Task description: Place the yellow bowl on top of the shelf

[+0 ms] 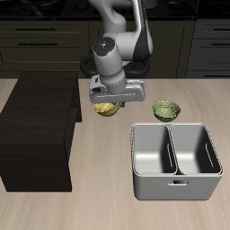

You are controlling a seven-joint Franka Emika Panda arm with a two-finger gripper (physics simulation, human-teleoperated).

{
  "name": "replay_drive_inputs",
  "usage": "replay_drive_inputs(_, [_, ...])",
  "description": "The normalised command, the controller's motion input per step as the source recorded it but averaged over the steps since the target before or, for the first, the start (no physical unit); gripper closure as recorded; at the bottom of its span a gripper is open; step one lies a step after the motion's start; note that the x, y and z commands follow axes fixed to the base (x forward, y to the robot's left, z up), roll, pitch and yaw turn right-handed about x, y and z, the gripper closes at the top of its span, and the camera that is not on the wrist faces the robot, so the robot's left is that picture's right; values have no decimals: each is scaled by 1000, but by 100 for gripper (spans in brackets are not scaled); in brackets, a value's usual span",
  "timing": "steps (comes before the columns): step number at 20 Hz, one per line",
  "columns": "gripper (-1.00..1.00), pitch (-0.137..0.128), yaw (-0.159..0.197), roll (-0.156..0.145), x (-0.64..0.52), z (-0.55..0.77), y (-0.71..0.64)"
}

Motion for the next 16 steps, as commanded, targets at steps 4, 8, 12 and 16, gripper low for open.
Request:
replay_drive_inputs(4, [100,-104,44,5,-79,635,-72])
replay_drive_inputs(8, [100,-116,27,-3,-78,768,-81])
replay_drive_inputs(12, [100,-90,18,-8,-53,601,-113])
replay_drive_inputs(16, [100,-55,-1,-15,-29,409,-98])
